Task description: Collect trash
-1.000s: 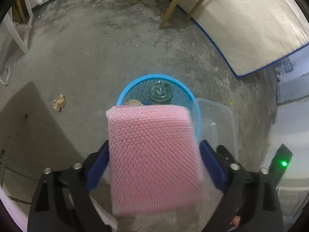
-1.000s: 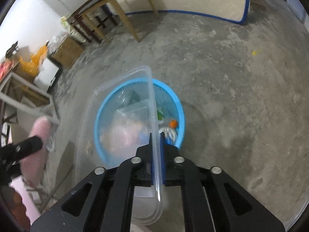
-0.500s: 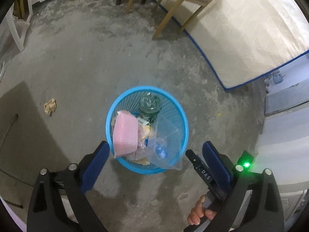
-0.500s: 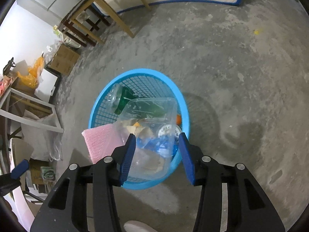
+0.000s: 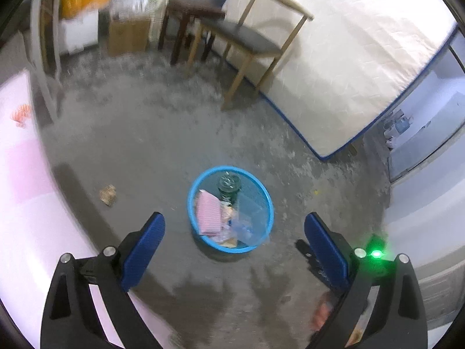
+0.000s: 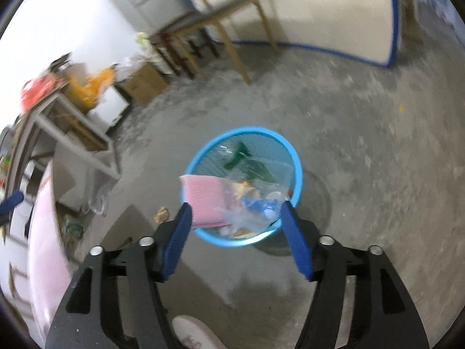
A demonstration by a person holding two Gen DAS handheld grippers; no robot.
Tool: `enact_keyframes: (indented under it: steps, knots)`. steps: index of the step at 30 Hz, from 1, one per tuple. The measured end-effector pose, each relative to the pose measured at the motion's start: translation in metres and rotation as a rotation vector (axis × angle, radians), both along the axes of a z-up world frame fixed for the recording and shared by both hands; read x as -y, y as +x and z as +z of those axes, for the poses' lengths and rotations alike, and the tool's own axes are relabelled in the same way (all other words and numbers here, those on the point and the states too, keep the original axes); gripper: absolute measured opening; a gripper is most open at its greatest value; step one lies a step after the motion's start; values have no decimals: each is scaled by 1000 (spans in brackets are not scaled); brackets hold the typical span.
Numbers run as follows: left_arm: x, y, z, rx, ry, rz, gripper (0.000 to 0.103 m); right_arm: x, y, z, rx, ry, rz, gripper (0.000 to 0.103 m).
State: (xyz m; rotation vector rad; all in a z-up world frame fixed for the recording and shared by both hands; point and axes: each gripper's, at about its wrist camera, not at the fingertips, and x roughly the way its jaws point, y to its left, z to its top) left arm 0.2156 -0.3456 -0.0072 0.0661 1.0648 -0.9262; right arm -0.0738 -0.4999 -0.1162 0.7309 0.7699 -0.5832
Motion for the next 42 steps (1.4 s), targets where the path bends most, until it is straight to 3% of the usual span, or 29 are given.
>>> enact_keyframes:
  steps: [6,9,12,17,21,25,30,38,42]
  knots:
    - [-98,-52,41,98,-66,117,97,-66,-21,66,38,-138,152,85]
    - [-143,-75,40,138,-82,233,97,-100,-27,87,38,-190,203,90]
    - [-187,-96,33,125,-92,354,97,-132,-29,105,44,-247,260,93]
    - [-235,-129,27,179,-30,476,97,-187,-30,128,34,-384,364,95]
    - [-258,-157,27,242,17,539,97,-226,-34,136,10,-481,438,95]
    - [-276,-180,26,286,36,606,97,-251,-41,138,-3,-507,472,95]
    - [-288,-207,27,381,151,669,97,-272,-53,139,6,-553,453,95]
    - [-300,-231,34,493,337,686,97,-285,-60,144,24,-560,440,95]
    - [-306,-237,28,474,378,690,97,-288,-62,140,5,-535,442,95]
